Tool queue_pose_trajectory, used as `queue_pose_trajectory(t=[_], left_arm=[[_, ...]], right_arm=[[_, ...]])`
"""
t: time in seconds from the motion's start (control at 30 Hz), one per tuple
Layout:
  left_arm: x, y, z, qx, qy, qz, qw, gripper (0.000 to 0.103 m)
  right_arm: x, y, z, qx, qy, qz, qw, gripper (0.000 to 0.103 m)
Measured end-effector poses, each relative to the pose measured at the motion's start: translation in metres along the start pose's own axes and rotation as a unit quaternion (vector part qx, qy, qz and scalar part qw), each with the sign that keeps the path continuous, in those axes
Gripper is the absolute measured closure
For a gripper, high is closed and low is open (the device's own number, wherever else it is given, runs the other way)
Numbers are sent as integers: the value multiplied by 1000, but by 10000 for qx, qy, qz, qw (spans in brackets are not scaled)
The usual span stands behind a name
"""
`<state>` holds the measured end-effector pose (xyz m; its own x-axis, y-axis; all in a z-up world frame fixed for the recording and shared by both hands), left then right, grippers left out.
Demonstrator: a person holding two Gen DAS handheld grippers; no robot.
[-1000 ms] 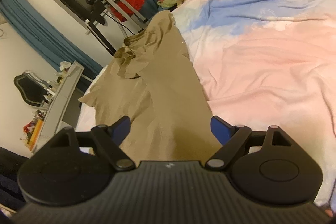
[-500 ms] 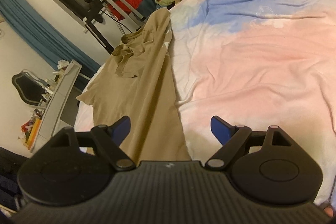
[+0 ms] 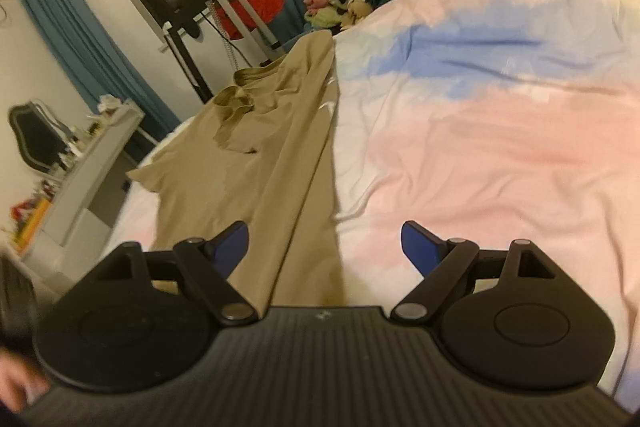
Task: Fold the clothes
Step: 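Fold the held side over the shirt middle with the left gripper and release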
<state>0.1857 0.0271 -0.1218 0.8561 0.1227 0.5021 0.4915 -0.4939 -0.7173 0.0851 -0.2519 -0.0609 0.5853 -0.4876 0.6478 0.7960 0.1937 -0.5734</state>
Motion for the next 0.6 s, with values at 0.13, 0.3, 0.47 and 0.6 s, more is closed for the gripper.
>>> queue_pose_trajectory(t=[0.13, 0.3, 0.47, 0.6], left_arm=[[68, 50, 1, 75, -209, -491, 9985, 39], [114, 109, -5, 295, -67, -816, 9962, 39], [161, 168, -11, 513, 76, -1140, 9921, 69], [187, 196, -26, 935, 693, -1169, 9863, 100]], right_arm=[[3, 16, 1, -153, -206, -71, 9996, 18], [3, 38, 9, -134, -490, -95, 9987, 19], [4, 60, 11, -120, -638, -102, 9978, 19], [8, 78, -5, -135, -167, 5, 9998, 19]])
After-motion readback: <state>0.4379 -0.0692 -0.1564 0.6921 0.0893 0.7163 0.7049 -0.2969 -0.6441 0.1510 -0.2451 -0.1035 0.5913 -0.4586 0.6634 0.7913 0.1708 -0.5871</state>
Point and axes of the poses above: each gripper's, at about its wrist camera, not at the fingertips, and y roughly the way its jaws point, z to its left, x to its top, the point moved 6 cm from there along y, roughly the way its jaws point, and after that the axes turned 2 degrees about y, right-handed, at the moved point
